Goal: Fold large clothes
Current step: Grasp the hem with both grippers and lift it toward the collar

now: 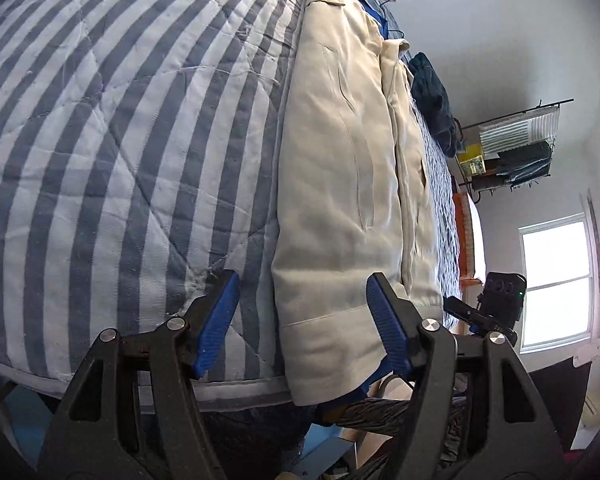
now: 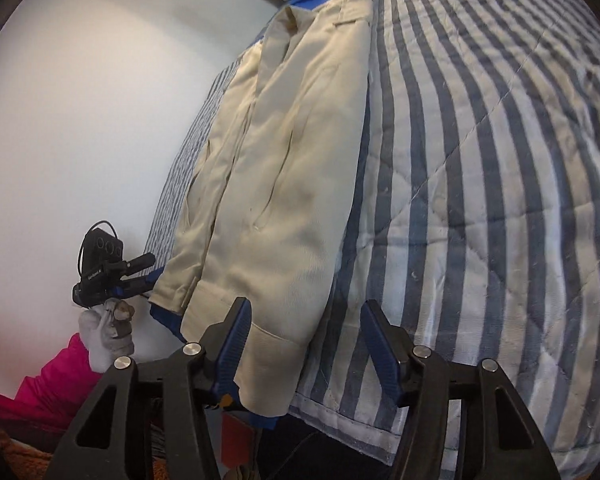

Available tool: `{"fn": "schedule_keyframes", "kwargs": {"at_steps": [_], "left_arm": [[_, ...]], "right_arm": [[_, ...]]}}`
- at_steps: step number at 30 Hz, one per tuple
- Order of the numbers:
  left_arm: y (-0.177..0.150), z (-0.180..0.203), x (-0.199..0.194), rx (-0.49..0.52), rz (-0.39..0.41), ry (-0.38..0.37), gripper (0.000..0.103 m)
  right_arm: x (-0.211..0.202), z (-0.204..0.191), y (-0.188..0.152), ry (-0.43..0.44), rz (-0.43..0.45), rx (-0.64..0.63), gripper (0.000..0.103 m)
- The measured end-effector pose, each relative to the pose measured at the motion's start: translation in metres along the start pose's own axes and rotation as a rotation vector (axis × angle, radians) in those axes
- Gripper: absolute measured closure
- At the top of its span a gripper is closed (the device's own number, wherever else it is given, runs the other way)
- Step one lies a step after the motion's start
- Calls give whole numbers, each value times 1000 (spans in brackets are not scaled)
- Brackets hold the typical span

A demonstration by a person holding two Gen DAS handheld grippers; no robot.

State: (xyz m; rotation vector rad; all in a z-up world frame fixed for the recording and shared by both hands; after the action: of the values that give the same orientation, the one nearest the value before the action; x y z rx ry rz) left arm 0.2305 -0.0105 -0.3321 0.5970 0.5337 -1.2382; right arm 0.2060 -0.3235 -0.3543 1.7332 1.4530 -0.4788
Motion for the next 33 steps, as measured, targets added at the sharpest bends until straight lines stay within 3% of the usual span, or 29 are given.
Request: {"fn": "schedule_keyframes", "kwargs": {"at_steps": [6,11,17,21,27,33], "left_arm": [[7,7,16,-21,-31,-51,36],[5,10,30,-39,-70,-66,58],[4,13,35,-48,-87,-65,86],[3,23,25,-50,-64,-95,91],[14,51,9,-29,-19,-149,93],[37,81,1,6,15,-160,93]], "right_arm": [[19,-9,5,103,-26,37,45],[27,-17,-2,150,-57,34,49],[30,-20,-4,181,-68,64,76],[19,-26,2,232,-35,85,87],[1,-39,13,308,33,110,90],[-5,-48,33,319,84,147,91]]}}
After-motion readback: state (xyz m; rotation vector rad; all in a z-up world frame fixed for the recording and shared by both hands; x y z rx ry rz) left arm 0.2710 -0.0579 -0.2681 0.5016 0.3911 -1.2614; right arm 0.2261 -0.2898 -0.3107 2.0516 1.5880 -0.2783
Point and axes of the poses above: each gripper's, at about its wrist camera, not at the fingertips, and x roughly the way its jaws point, z to its right, y to its top, the point moved 10 cm from there along x, roughly the way its jaws point, and after that the axes turned 2 degrees about -z, right-handed, at the moved point
